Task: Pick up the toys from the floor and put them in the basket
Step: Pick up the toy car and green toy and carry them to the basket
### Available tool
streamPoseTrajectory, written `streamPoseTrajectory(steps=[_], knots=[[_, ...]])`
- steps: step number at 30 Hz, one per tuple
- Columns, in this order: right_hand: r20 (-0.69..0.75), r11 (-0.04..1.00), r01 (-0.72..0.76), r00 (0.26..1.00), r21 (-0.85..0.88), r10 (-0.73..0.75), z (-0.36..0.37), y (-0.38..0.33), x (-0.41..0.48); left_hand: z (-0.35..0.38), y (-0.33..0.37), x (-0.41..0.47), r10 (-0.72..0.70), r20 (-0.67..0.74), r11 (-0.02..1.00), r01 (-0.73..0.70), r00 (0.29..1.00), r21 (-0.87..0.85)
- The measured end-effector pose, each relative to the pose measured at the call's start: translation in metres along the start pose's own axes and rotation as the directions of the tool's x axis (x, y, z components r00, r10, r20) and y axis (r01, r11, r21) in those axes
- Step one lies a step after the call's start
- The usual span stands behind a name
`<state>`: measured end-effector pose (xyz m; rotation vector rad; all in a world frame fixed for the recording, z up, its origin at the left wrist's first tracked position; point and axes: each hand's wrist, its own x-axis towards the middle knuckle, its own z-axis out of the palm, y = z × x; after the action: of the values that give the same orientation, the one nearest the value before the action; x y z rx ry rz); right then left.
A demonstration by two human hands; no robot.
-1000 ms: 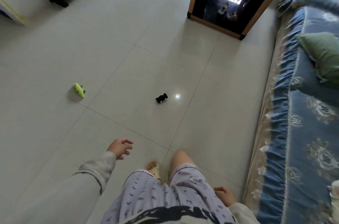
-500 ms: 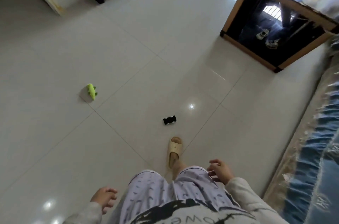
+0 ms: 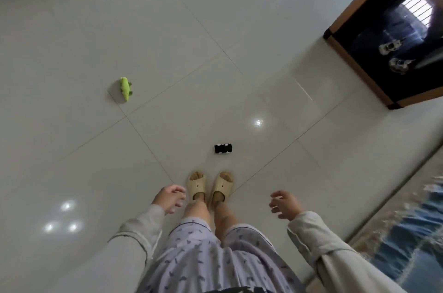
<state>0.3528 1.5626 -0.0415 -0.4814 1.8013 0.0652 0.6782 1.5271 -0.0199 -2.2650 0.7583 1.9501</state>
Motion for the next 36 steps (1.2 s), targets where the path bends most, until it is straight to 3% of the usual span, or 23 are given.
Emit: streamPoseTrajectory(steps=[10,20,25,31,36], knots=[[0.073,0.991,-0.027,0.997,-0.128,0.037,0.008,-0.056,0.103,0.004,0.034,0.109,-0.088,0.013,0.976,0.083,0.996,0.201],[0.006,0.955,0.085,0.996,-0.284,-0.087,0.082,-0.105,0.356,0.043,0.053,0.33,0.001,0.096,0.974,-0.023,0.995,0.226],[-0.032,0.899,0.181,0.977,-0.398,-0.211,0.132,-0.107,0.481,0.053,0.038,0.447,0.026,0.094,0.988,-0.041,0.995,0.152],[-0.087,0.972,0.111,0.988,-0.205,-0.131,0.18,-0.084,0.579,0.05,-0.007,0.528,-0.077,0.05,0.996,0.079,0.996,-0.038],[-0.084,0.924,0.141,0.98,-0.356,-0.182,0.192,-0.071,0.599,0.047,-0.043,0.54,-0.162,0.042,0.985,0.164,0.986,-0.054]])
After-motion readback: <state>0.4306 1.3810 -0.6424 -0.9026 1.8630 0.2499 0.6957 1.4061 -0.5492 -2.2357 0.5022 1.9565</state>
